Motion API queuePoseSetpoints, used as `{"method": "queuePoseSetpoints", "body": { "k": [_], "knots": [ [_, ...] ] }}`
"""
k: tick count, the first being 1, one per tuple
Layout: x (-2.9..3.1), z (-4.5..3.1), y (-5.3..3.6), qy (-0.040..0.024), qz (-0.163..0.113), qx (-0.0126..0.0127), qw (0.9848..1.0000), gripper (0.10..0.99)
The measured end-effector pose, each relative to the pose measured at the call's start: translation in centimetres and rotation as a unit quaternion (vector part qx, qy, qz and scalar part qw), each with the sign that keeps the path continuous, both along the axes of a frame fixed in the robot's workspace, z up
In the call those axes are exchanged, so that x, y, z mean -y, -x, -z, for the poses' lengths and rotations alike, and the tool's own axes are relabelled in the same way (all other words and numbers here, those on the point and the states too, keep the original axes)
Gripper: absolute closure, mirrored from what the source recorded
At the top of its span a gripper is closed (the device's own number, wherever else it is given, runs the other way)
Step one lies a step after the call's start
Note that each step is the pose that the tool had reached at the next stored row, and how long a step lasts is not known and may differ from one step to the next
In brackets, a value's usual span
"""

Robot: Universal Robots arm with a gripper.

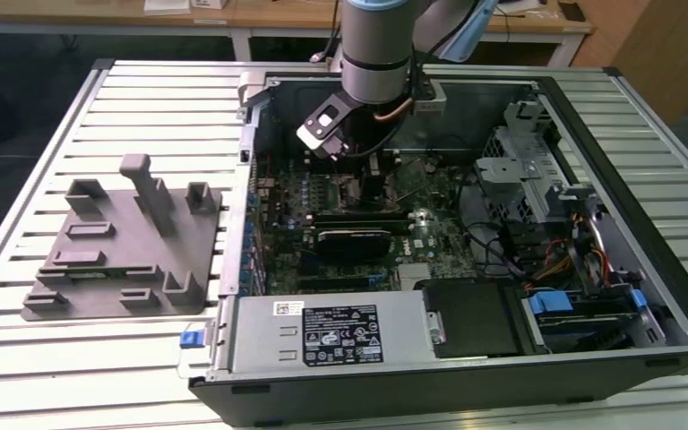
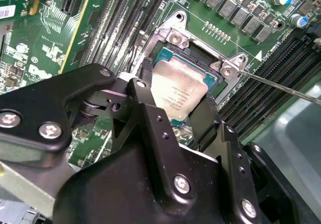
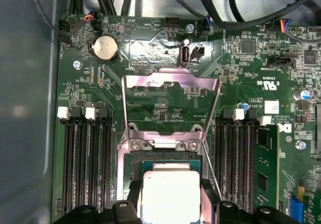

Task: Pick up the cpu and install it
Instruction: 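Place the cpu into insertion slot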

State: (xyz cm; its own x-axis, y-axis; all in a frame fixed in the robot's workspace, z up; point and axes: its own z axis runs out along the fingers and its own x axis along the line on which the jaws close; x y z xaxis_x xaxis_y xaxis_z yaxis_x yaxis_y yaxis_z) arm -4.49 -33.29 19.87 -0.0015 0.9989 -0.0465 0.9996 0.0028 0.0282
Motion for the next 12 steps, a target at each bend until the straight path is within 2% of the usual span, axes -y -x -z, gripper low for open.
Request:
{"method": "queuePoseSetpoints", "body": {
  "k": [12],
  "knots": [
    [-0.28,0.64,-0.09,-0.0004,0.000,-0.0001,1.0000,0.545]
  ]
}}
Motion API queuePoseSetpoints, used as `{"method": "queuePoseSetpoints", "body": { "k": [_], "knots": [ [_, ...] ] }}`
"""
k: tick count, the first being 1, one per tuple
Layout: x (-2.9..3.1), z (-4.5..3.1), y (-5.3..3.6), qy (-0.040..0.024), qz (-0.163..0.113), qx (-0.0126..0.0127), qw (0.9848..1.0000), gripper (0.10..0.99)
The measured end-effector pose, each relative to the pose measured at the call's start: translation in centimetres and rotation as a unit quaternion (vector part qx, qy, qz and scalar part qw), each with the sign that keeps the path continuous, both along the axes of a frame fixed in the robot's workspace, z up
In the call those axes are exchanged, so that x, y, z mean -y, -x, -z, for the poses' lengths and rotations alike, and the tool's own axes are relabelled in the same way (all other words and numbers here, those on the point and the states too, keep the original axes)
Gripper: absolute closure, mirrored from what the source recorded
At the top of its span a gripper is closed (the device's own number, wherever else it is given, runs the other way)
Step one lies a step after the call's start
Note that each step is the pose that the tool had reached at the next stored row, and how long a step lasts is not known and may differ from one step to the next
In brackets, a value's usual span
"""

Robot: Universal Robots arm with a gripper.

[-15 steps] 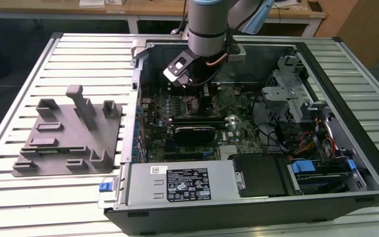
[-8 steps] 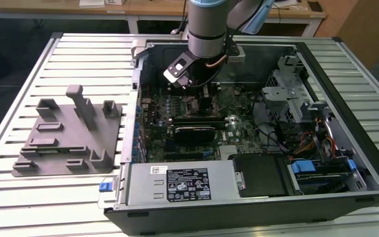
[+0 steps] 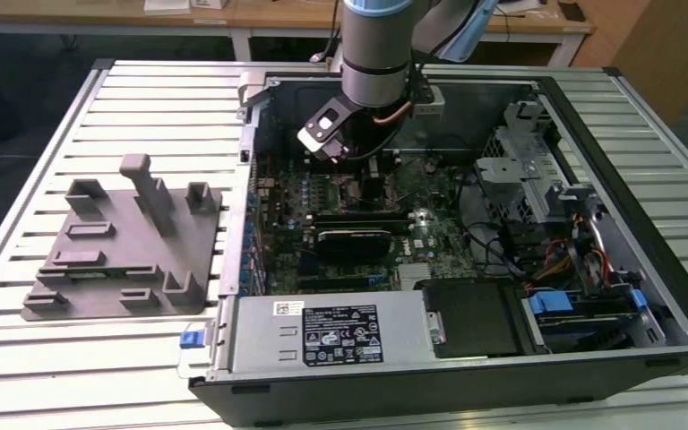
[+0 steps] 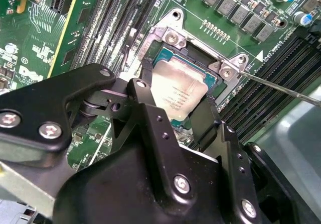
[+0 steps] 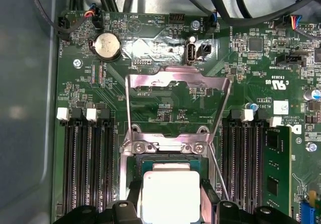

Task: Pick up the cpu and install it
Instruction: 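Place the cpu into insertion slot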

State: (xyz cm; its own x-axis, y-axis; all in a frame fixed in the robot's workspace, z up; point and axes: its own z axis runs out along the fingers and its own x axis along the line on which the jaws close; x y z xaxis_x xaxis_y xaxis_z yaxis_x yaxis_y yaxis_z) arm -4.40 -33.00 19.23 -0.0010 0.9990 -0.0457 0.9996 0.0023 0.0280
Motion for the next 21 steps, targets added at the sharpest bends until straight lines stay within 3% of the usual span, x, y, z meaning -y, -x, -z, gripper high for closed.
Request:
{"method": "queuePoseSetpoints", "body": {
  "k": [10,13,14,21],
  "knots": [
    [-0.01,0.02,-0.27,-0.0002,0.000,0.0002,1.0000,0.545],
    [-0.02,0.04,-0.29,-0.0003,0.000,0.0002,1.0000,0.533],
    [-0.01,0.02,-0.28,-0.0002,0.000,0.0001,1.0000,0.471],
    [0.00,-0.26,-0.28,0.0000,0.000,0.0000,1.0000,0.471]
  ]
}}
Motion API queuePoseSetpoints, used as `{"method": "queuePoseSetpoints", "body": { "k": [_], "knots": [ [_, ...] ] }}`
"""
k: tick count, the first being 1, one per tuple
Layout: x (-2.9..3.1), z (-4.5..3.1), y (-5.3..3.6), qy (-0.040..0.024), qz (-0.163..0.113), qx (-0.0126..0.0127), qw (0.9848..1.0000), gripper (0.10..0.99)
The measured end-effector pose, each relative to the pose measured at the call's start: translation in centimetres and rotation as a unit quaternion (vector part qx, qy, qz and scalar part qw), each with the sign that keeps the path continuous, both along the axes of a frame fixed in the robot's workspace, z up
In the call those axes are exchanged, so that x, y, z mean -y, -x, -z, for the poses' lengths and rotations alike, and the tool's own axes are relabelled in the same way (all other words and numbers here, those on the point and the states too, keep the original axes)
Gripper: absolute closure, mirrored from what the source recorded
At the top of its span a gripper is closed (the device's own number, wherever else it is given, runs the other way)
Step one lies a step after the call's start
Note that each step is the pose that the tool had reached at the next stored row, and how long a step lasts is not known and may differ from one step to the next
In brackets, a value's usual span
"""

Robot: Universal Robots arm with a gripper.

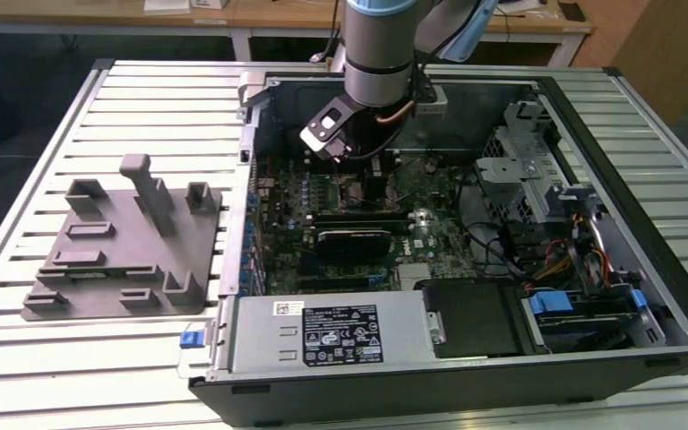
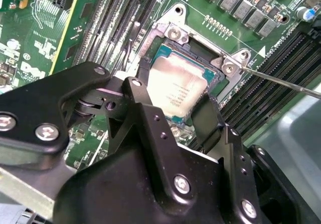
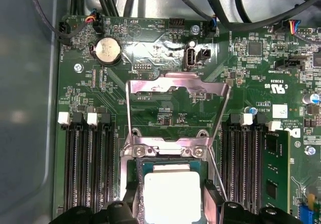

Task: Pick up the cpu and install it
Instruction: 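Place the cpu into insertion slot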

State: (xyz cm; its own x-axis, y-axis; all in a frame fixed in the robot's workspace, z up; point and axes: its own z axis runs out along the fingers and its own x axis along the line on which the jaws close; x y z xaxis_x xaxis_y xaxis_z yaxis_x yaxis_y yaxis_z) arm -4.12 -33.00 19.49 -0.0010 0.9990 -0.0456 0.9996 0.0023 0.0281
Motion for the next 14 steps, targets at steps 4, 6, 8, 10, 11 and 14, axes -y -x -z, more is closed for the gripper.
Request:
{"method": "queuePoseSetpoints", "body": {
  "k": [4,6,8,10,11,14],
  "knots": [
    [0.00,-0.09,0.00,-0.0001,0.000,0.0001,1.0000,0.471],
    [0.00,-0.10,0.00,-0.0001,0.000,0.0000,1.0000,0.471],
    [0.00,-0.12,0.00,0.0000,0.000,0.0000,1.0000,0.486],
    [0.00,-0.13,0.00,0.0000,0.000,0.0000,1.0000,0.486],
    [0.00,-0.14,0.01,-0.0001,0.000,0.0000,1.0000,0.553],
    [0.00,-0.16,0.00,0.0000,0.000,0.0000,1.0000,0.553]
  ]
}}
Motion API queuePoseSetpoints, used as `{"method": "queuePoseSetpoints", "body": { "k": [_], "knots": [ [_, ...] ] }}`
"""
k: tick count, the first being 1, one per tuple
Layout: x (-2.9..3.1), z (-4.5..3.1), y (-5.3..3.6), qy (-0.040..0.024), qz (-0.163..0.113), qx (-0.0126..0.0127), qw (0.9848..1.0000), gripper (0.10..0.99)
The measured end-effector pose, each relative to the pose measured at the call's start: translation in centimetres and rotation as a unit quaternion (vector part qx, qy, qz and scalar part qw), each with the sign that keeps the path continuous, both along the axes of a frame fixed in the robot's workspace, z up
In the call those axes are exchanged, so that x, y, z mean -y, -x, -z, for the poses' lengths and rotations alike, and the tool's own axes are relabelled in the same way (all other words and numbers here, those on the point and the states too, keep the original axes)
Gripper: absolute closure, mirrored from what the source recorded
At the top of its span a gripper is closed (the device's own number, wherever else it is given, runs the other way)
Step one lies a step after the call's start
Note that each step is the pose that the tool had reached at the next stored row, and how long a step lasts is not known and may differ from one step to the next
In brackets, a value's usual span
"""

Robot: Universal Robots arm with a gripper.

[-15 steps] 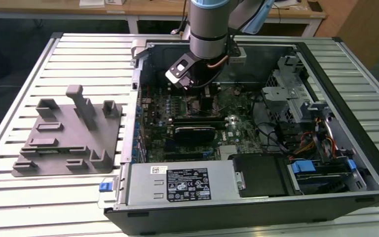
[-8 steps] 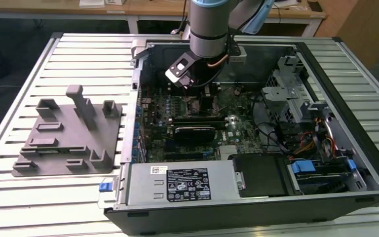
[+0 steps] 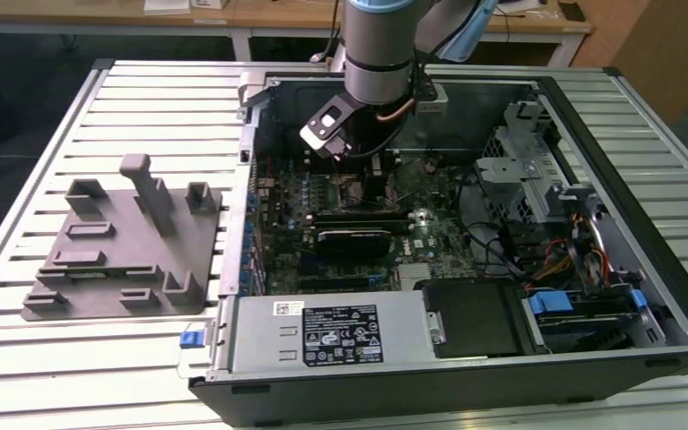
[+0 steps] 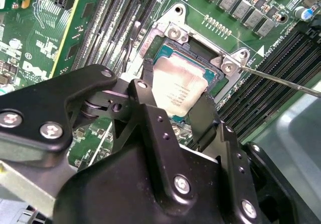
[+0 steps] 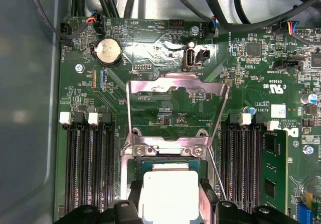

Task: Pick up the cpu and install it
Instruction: 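Place the cpu into insertion slot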

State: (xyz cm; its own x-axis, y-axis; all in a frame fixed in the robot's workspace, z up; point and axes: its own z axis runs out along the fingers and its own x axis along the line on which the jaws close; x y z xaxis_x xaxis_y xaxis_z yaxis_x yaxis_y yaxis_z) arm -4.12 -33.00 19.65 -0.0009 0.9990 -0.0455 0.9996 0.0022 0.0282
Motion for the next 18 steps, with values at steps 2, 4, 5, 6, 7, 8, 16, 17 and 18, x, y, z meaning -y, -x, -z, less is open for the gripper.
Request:
{"method": "queuePoseSetpoints", "body": {
  "k": [2,4,5,6,7,8,16,17,18],
  "knots": [
    [0.01,-0.02,0.01,-0.0027,0.000,-0.0001,1.0000,0.553],
    [0.00,-0.01,0.00,-0.0069,0.000,-0.0001,1.0000,0.553],
    [0.00,-0.01,0.00,-0.0070,0.000,0.0000,1.0000,0.553],
    [0.00,0.00,0.00,-0.0071,0.000,0.0000,1.0000,0.553],
    [0.00,0.01,0.00,-0.0072,0.002,0.0000,1.0000,0.553],
    [0.01,0.02,0.00,-0.0072,0.006,0.0001,1.0000,0.553],
    [0.01,0.06,0.00,-0.0072,0.020,0.0001,0.9998,0.553],
    [0.01,0.06,0.00,-0.0071,0.020,0.0001,0.9998,0.553],
    [0.01,0.06,0.00,-0.0071,0.020,0.0001,0.9998,0.553]
  ]
}}
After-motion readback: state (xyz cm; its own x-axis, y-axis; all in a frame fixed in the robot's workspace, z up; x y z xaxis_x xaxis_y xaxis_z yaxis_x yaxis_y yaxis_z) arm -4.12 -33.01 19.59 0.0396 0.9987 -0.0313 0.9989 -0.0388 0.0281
